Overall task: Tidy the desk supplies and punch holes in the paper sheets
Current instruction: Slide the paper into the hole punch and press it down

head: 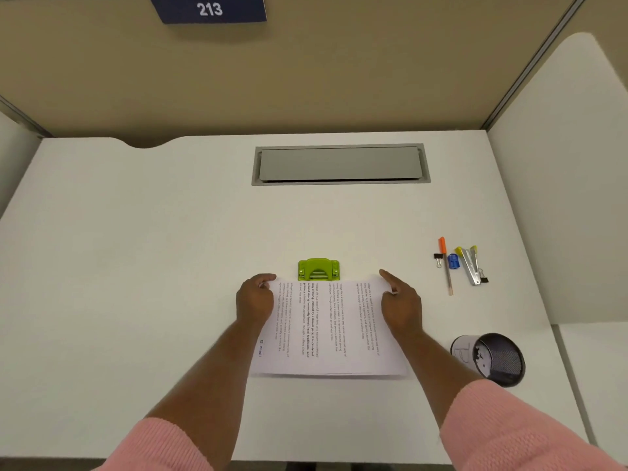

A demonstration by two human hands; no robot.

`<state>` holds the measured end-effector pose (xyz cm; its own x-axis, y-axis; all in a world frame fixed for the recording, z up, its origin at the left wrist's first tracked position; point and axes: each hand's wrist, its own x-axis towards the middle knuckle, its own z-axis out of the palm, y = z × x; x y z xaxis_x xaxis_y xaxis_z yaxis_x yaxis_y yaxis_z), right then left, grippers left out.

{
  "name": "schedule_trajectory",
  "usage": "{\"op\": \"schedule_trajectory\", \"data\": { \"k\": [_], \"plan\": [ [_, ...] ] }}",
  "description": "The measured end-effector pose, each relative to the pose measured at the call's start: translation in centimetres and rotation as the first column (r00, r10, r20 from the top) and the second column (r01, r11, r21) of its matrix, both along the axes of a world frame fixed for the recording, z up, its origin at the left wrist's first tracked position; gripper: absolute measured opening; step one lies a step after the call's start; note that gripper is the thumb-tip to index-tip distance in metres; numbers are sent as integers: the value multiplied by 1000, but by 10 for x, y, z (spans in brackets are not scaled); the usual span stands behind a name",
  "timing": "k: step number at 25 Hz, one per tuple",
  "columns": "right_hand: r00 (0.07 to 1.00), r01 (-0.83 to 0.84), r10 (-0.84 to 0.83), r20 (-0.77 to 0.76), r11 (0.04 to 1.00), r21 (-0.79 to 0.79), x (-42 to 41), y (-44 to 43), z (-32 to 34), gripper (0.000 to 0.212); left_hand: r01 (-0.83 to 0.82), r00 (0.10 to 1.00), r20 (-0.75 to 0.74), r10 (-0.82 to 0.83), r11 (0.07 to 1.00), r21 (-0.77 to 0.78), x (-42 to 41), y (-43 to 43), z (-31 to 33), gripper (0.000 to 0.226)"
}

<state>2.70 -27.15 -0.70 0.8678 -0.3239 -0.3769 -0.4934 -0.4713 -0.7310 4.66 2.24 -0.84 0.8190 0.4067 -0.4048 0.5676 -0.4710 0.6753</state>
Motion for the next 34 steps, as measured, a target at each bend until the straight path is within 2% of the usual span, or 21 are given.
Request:
{"op": "schedule_trajectory", "data": {
  "k": [17,21,23,25,28,31,34],
  "plan": [
    [999,35,-35,23,999,-33,4,15,-3,52,86,996,-14,-86,996,-3,9,15,-9,40],
    [1000,20,-20,20,999,-28,10,12,-2,50,152,988,-43,-149,986,65,5,12,-4,34],
    [1000,5,-5,11,1000,-25,15,12,0,49,243,970,-39,-240,953,182,6,7,-1,32],
    [1000,12,-12,2,1000,-17,19,12,0,49,376,918,5,-396,877,298,9,-1,1,46],
    [1000,14,-14,-5,1000,-7,23,11,1,50,538,807,57,-588,771,340,20,-14,2,64],
    [999,26,-25,-26,999,20,28,9,2,51,622,744,16,-668,701,349,32,-23,-1,67],
    [998,24,-22,-55,999,36,32,4,-2,56,632,743,-28,-668,688,358,38,-26,-4,67]
  ]
}}
